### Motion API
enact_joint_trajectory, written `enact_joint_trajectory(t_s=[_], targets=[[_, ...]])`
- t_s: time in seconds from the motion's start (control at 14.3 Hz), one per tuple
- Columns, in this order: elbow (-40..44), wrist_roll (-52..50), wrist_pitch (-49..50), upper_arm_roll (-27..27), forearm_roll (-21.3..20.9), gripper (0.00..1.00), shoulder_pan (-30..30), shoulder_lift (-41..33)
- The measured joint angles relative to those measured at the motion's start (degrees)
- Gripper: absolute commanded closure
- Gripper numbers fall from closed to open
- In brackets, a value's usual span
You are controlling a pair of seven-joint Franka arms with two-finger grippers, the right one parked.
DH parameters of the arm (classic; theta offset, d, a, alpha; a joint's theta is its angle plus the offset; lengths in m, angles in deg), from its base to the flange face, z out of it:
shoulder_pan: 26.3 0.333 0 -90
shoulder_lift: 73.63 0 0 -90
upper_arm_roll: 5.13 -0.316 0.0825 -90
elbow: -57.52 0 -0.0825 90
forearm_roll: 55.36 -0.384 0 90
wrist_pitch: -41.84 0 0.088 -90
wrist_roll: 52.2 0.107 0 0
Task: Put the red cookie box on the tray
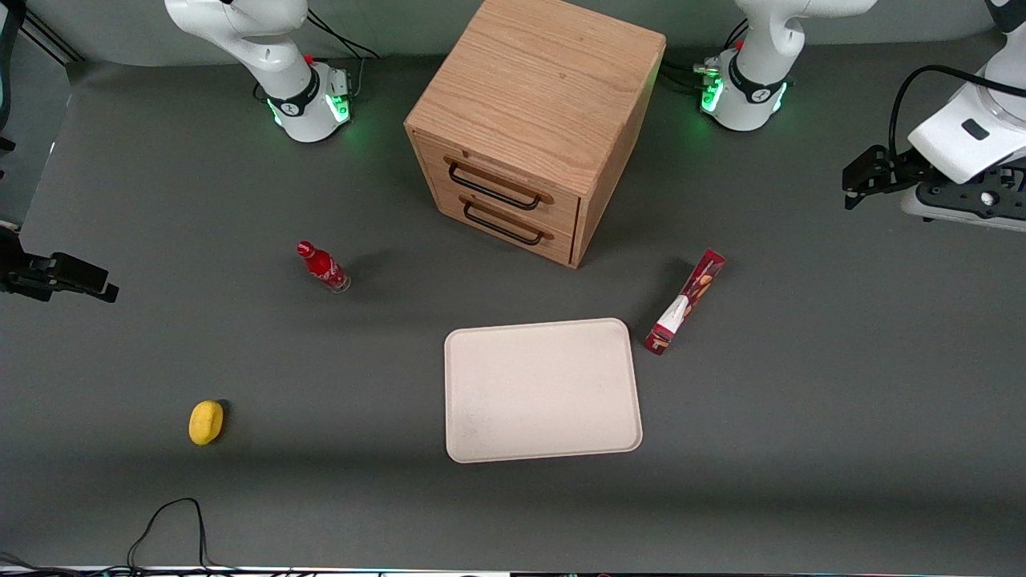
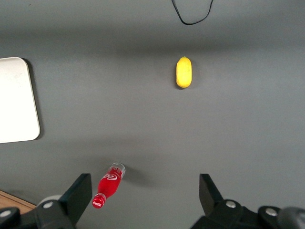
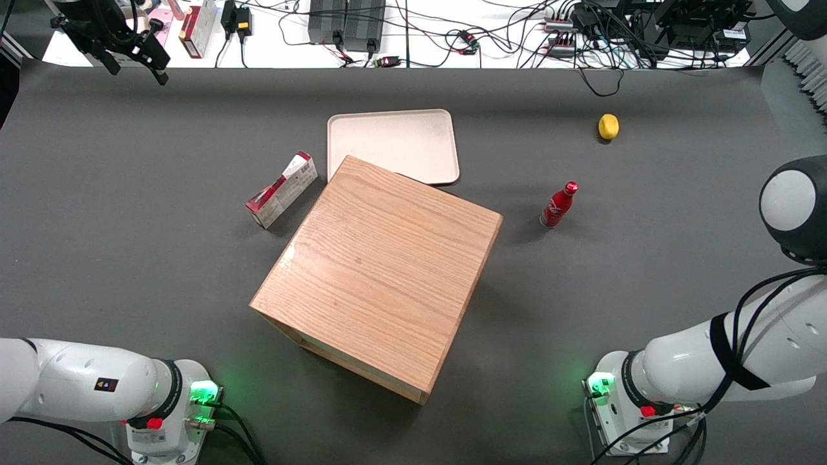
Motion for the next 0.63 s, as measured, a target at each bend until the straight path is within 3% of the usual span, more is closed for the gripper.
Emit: enact_joint_trajectory(t_s=[0.63], targets=[[-1.5, 0.36, -0.43, -0.93, 0.02, 0.0, -0.81, 1.17]])
